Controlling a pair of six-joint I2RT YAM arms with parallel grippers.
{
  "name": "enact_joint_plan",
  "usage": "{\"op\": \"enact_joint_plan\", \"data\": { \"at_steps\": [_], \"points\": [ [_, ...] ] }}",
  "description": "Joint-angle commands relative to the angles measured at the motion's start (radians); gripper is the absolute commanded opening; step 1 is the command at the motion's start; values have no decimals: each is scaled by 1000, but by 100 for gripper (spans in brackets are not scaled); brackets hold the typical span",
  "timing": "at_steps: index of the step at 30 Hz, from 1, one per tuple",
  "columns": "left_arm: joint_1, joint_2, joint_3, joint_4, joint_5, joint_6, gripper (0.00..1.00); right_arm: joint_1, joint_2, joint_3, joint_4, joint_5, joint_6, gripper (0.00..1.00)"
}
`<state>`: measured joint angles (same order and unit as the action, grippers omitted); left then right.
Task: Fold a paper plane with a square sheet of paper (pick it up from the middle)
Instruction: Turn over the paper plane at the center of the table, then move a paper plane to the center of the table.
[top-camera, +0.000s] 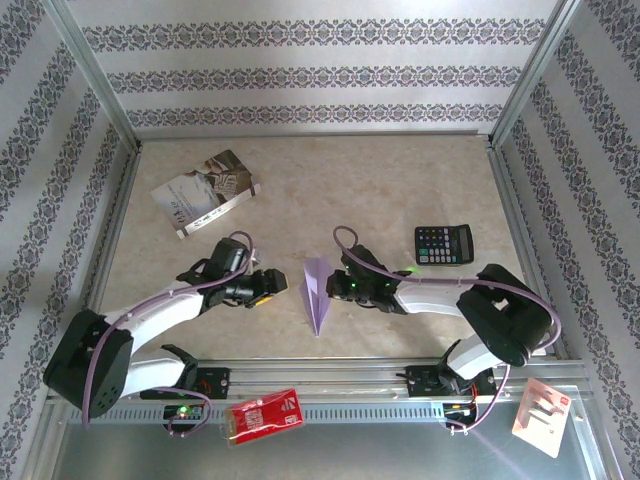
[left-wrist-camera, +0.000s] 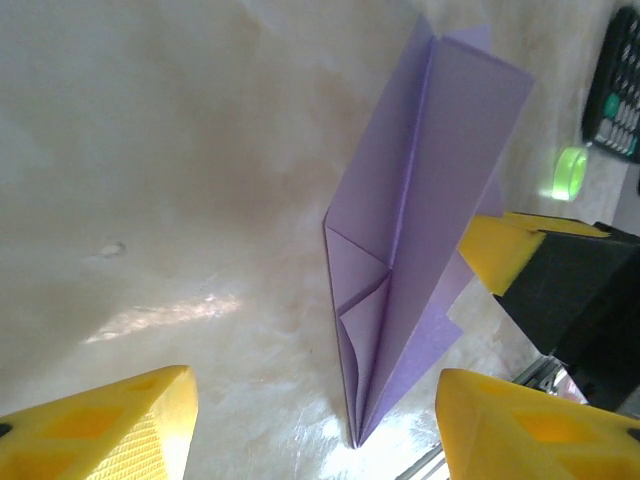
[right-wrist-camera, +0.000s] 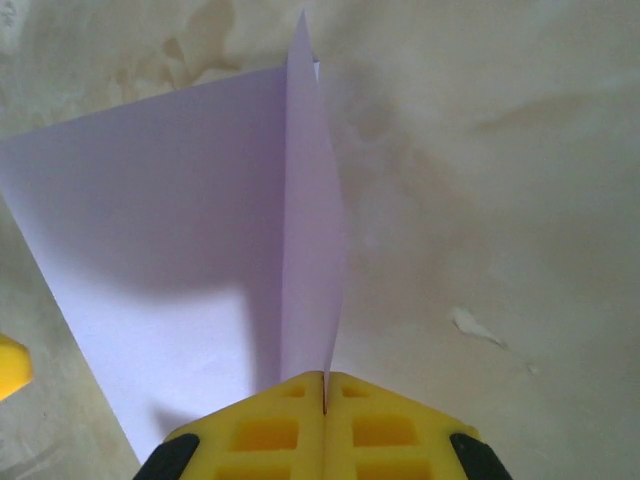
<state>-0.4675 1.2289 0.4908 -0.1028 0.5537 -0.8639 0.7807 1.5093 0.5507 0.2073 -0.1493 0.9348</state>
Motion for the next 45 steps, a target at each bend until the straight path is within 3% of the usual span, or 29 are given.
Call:
{"op": "enact_joint_plan", "data": {
  "at_steps": [1, 13, 18, 25, 29, 40, 45],
  "points": [
    [-58, 66, 37, 89, -35, -33, 64, -22, -36, -43, 57, -9, 4, 0],
    [-147, 305, 168, 144, 32, 1, 61, -51, -50, -139, 118, 8, 28, 0],
    [-150, 333, 179, 213, 69, -37, 55, -51, -47, -154, 140, -1, 38, 0],
    [-179, 267, 166, 290, 42, -64, 59, -53, -38, -145, 144, -7, 38, 0],
    [-212, 317, 249, 180, 11, 0, 60, -52, -40, -147, 145, -4, 37, 0],
    [-216, 434, 345, 97, -45, 63, 31, -51, -37, -144, 144, -3, 35, 0],
    [-208, 452, 355, 85, -51, 68, 13, -52, -42, -141, 140, 10, 33, 0]
  ]
}}
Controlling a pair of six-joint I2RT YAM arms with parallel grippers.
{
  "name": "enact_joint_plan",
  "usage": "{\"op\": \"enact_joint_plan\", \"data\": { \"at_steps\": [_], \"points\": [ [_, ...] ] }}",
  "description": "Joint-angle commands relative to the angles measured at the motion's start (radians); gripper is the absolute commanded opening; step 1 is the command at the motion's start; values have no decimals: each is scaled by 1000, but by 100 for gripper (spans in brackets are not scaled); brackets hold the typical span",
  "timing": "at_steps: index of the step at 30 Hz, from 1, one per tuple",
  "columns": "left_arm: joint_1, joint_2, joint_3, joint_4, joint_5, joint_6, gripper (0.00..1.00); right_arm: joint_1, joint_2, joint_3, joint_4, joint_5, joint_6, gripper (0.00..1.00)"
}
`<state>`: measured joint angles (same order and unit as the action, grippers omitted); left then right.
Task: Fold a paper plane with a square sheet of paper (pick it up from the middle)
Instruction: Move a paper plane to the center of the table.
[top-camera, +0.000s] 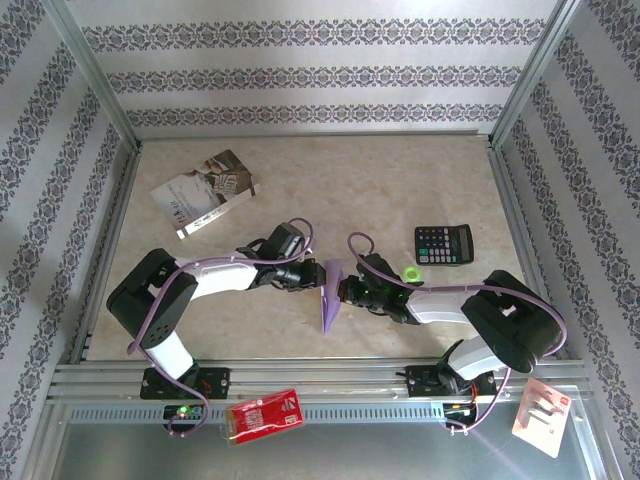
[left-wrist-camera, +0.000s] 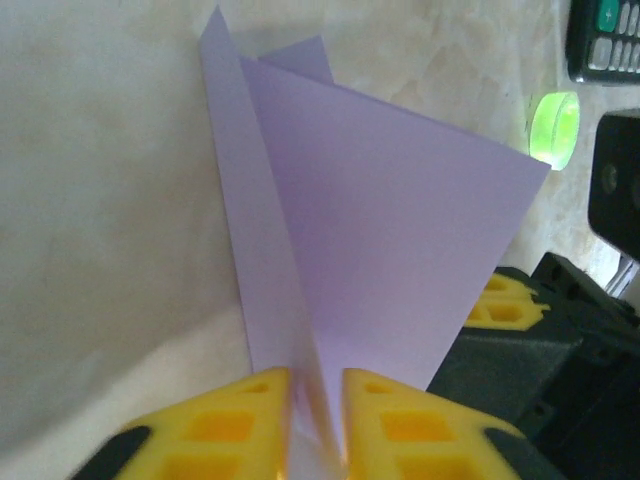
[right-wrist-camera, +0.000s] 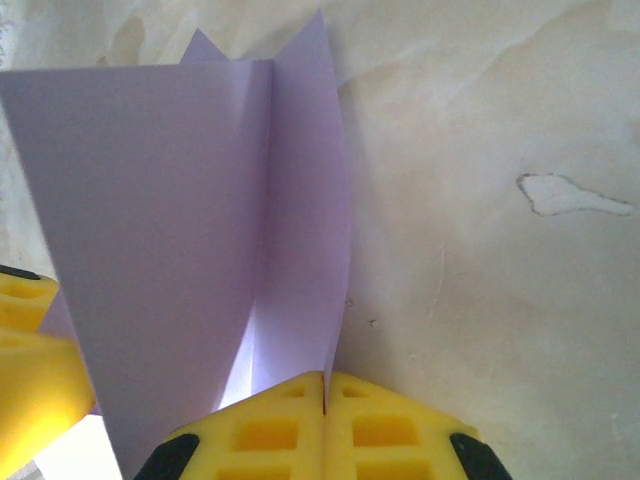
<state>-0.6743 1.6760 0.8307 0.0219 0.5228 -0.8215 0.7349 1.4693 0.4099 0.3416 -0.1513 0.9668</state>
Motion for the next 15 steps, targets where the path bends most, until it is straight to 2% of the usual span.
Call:
{"op": "enact_joint_plan", "data": {
  "at_steps": [1, 4, 7, 15],
  "points": [
    [5, 4, 6, -31, -19, 24, 10, -8, -6, 0, 5, 15, 1, 0],
    [32, -4, -15, -10, -5, 12, 3, -15, -26, -2, -3, 29, 3, 0],
    [49, -15, -22, -6, -3, 10, 1, -22, -47, -3, -12, 38, 1, 0],
    [89, -48, -82, 47, -4, -30, 0, -32, -45, 16, -21, 35, -7, 0]
  ]
}}
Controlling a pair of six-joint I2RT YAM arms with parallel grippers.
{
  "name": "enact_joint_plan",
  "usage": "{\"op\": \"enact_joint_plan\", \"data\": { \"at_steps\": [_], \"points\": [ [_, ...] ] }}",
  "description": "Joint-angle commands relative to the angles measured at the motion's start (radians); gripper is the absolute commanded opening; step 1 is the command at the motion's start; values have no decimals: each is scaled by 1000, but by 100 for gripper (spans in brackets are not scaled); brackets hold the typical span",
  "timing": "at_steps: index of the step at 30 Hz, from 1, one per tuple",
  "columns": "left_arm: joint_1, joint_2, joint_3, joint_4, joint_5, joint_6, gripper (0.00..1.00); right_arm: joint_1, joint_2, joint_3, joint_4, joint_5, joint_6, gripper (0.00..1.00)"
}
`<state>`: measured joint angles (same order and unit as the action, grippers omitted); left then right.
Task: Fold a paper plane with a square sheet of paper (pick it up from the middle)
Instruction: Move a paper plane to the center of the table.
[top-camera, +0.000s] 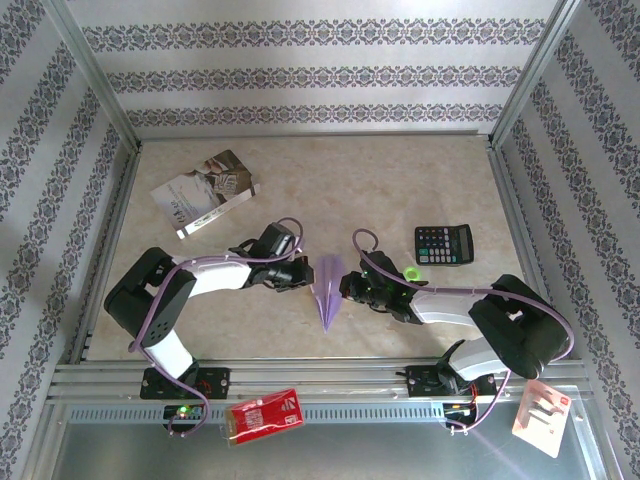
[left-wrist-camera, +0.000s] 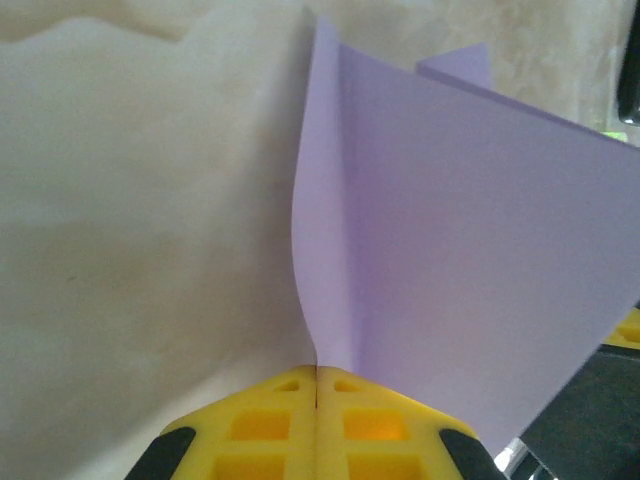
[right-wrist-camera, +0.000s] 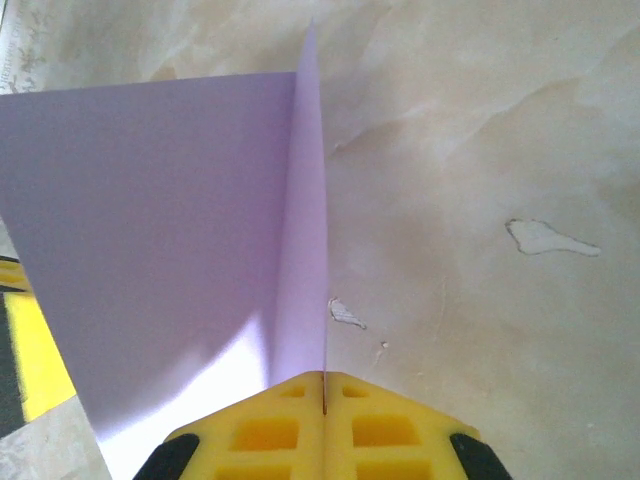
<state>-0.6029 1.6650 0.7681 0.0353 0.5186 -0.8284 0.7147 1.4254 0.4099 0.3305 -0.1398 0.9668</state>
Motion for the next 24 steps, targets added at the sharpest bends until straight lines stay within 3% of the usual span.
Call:
{"op": "enact_joint_plan", "data": {
  "at_steps": [1, 17, 24],
  "points": [
    [23, -40, -21, 32, -2, -24, 0, -13, 5, 21, -10, 25, -8, 0],
    [94, 60, 30, 89, 9, -25, 0, -78, 196, 177, 17, -47, -78, 2],
    [107, 73, 39, 86, 16, -14, 8, -87, 188, 158, 30, -52, -75, 7]
  ]
}}
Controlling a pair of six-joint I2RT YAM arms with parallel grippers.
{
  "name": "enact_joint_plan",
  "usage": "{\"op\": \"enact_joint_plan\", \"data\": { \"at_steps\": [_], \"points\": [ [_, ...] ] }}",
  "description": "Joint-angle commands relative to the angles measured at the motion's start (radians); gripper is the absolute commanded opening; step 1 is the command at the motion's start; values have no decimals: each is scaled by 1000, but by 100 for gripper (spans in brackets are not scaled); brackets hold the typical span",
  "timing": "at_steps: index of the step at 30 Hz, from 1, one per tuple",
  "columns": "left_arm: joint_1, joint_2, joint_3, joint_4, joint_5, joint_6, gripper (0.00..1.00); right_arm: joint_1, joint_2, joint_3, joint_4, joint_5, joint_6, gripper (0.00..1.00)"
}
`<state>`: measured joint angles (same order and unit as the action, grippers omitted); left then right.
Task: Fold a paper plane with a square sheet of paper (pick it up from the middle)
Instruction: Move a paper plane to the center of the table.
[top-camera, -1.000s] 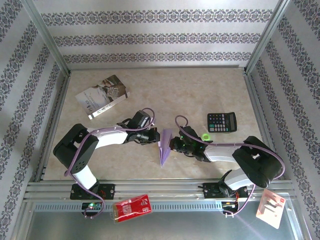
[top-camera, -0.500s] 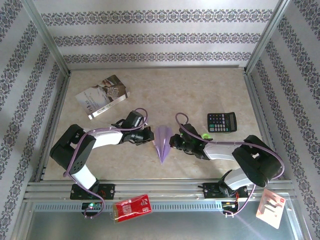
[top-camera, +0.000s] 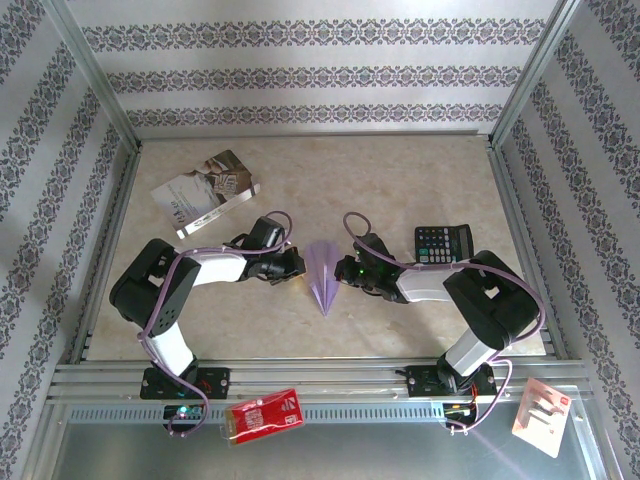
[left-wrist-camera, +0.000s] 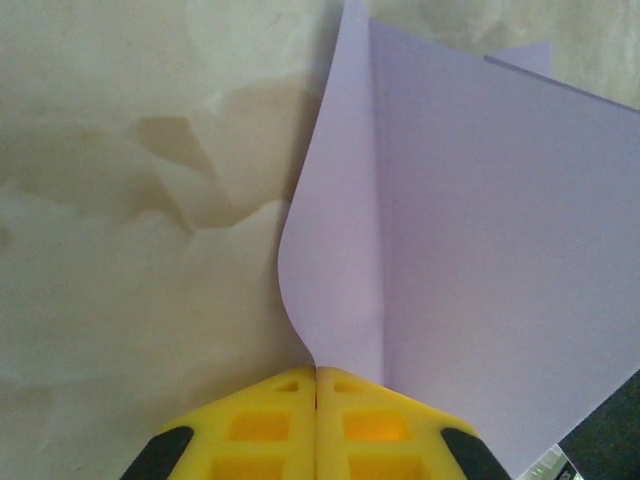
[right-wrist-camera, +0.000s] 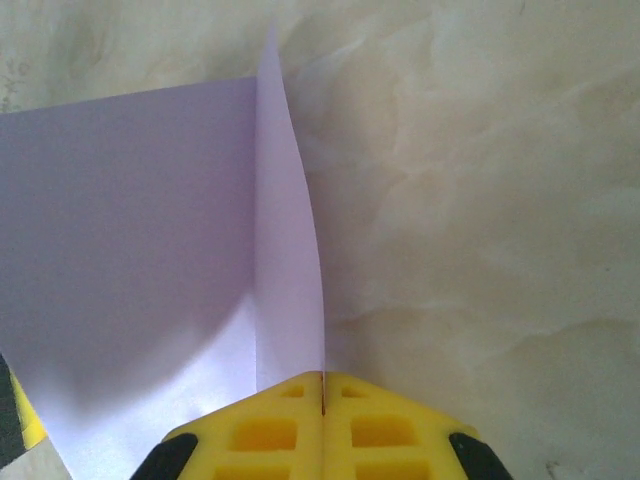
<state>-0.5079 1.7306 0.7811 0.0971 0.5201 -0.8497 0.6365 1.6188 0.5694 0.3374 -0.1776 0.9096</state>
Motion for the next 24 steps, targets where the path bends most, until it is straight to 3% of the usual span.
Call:
{"op": "enact_joint_plan", "data": {
  "at_steps": [1, 17, 21, 24],
  "points": [
    [12, 9, 26, 23, 14, 9, 10, -8, -9, -7, 23, -14, -16, 9],
    [62, -57, 54, -11, 57, 33, 40, -36, -141, -45, -10, -24, -6, 30],
    [115, -115, 49, -20, 55, 52, 46, -86, -237, -29, -110, -8, -71, 33],
    [169, -177, 62, -75, 29, 101, 51, -130, -337, 26, -287, 70, -188, 35]
  ]
}}
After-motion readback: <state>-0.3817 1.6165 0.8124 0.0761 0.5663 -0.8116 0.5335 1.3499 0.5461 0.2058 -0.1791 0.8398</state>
